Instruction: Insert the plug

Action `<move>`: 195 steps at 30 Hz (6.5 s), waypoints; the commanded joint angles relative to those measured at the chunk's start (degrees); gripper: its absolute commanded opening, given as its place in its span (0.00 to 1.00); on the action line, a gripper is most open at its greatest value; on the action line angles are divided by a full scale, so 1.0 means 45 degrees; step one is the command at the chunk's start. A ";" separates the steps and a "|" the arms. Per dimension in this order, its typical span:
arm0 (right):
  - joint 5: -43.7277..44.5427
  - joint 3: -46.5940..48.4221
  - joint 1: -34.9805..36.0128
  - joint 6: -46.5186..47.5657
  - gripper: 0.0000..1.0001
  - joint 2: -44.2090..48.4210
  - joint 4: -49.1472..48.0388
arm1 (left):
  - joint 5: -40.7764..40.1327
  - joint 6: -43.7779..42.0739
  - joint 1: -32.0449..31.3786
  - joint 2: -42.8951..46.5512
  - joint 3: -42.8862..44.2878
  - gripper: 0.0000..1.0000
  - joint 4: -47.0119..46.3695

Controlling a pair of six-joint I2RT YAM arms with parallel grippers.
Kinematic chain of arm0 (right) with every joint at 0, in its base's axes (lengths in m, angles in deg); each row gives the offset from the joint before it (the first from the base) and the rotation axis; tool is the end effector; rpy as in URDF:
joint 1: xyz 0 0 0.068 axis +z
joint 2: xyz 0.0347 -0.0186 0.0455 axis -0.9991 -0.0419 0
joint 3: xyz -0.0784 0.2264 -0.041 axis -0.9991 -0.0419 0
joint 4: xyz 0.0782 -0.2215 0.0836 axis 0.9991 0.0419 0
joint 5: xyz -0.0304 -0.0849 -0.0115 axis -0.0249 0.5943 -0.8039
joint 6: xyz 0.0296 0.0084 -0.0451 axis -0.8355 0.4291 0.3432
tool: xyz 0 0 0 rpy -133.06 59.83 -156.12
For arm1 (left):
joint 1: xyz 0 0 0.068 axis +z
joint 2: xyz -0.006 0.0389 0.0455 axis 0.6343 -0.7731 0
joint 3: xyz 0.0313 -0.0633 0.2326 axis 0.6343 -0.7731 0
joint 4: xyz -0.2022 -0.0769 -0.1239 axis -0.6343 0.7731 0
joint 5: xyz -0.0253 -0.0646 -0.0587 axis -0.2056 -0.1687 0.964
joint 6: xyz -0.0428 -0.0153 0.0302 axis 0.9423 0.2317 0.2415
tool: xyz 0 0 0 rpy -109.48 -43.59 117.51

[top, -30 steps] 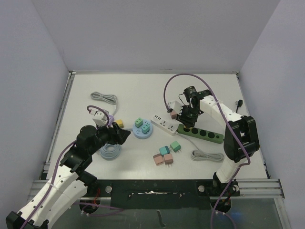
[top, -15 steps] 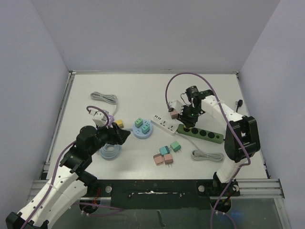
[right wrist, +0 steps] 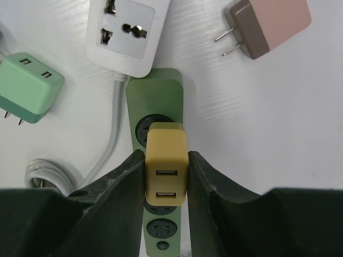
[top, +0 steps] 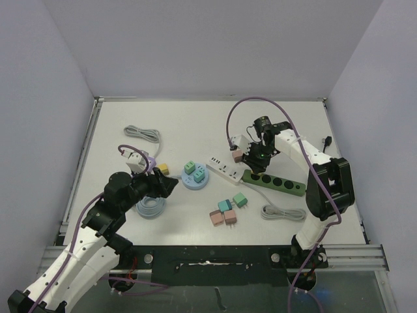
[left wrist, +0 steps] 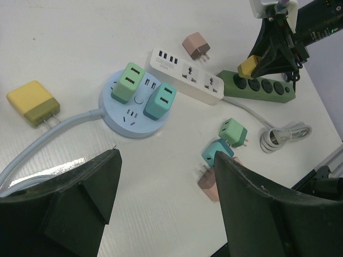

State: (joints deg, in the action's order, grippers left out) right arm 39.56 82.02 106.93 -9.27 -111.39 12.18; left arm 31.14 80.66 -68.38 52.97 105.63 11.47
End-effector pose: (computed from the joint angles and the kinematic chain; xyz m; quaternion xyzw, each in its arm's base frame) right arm 0.3034 0.1166 0.1979 -0.5357 0.8277 0.1055 0.1297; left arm 0.1433 -0.0841 0.2483 0.0306 0.8051 -0.3272 0.4938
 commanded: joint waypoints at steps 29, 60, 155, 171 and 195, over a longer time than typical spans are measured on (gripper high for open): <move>0.1767 -0.3666 -0.0461 0.1676 0.00 -0.0780 -0.2726 | -0.0224 -0.0305 0.0061 0.0413 0.0140 0.68 -0.0709; 0.0266 -0.2736 -0.0121 0.1261 0.38 0.2029 -0.2411 | -0.0198 -0.0154 0.0066 0.0088 0.0175 0.68 -0.0608; 0.6879 0.1097 0.2165 -1.3320 0.70 -0.2537 -0.6118 | -0.0754 0.0029 0.0061 -0.0751 0.0612 0.68 -0.0604; 0.6086 0.0203 0.1896 -1.5132 0.35 -0.1884 -0.7355 | -0.0331 0.0595 0.0051 -0.1232 0.0829 0.68 -0.0818; 0.5978 -0.3886 0.5658 -2.5534 0.36 0.5177 -1.0500 | -0.2082 0.1344 -0.2952 -0.5097 0.0728 0.69 -0.9200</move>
State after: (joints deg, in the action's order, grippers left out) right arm 66.16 64.91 129.77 -115.67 -91.69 -30.53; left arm 28.93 88.16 -77.61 32.66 107.03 -15.74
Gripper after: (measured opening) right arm 0.451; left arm 0.694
